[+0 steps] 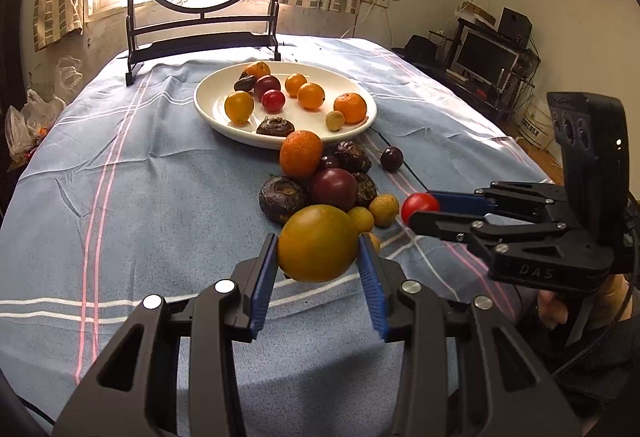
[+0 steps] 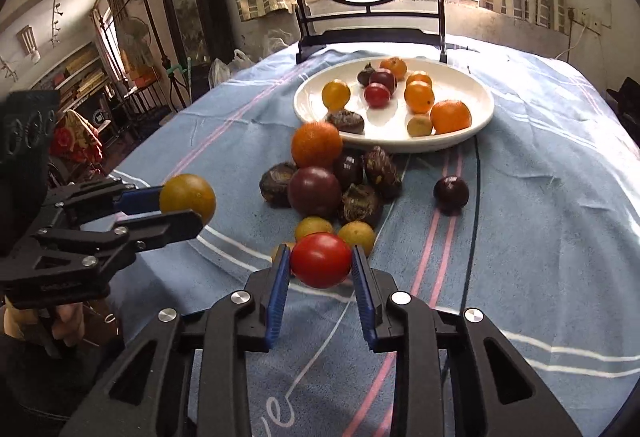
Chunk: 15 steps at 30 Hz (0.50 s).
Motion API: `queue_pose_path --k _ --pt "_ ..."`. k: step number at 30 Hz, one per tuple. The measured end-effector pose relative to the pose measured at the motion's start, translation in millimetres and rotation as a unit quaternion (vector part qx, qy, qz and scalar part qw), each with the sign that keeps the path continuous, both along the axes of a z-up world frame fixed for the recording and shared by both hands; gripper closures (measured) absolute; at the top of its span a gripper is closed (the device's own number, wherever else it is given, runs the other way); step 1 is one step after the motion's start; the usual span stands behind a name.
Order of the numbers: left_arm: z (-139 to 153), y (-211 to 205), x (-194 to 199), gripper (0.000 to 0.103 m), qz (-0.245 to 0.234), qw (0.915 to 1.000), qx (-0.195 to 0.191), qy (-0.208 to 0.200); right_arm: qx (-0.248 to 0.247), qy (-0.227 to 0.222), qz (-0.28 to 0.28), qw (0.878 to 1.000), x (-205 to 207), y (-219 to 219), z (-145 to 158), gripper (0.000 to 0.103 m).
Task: Organize fruits
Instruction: 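Lower both held fruits onto the white plate and open both tools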
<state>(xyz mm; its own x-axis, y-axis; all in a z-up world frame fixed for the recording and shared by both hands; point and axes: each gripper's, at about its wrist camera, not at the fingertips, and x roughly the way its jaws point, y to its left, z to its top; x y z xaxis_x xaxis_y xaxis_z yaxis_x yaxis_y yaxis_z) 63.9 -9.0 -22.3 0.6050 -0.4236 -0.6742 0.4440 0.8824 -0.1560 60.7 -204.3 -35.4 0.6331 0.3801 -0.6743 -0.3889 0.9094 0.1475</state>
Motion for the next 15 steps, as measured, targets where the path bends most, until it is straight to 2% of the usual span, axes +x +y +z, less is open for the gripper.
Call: queue_pose_path --k 3,7,10,15 --pt "13.6 -6.0 19.2 0.064 -0.011 0.9999 -0.003 -0.004 0.014 -0.016 -0.014 1.0 18.5 -14.7 25.7 0.072" --pt "24.1 -19.2 67.8 0.064 -0.009 1.0 0.0 -0.005 0.036 -0.015 -0.033 0.999 65.8 -29.2 46.7 0.072" --pt "27.2 -30.0 114.3 0.064 -0.001 1.0 -0.004 0.002 0.042 -0.003 -0.053 0.998 110.3 -31.1 47.5 0.072" --pt "14.8 -48.7 184.3 0.064 0.022 0.999 0.02 0.033 0.048 0.004 -0.07 0.996 165.4 -22.5 40.1 0.07"
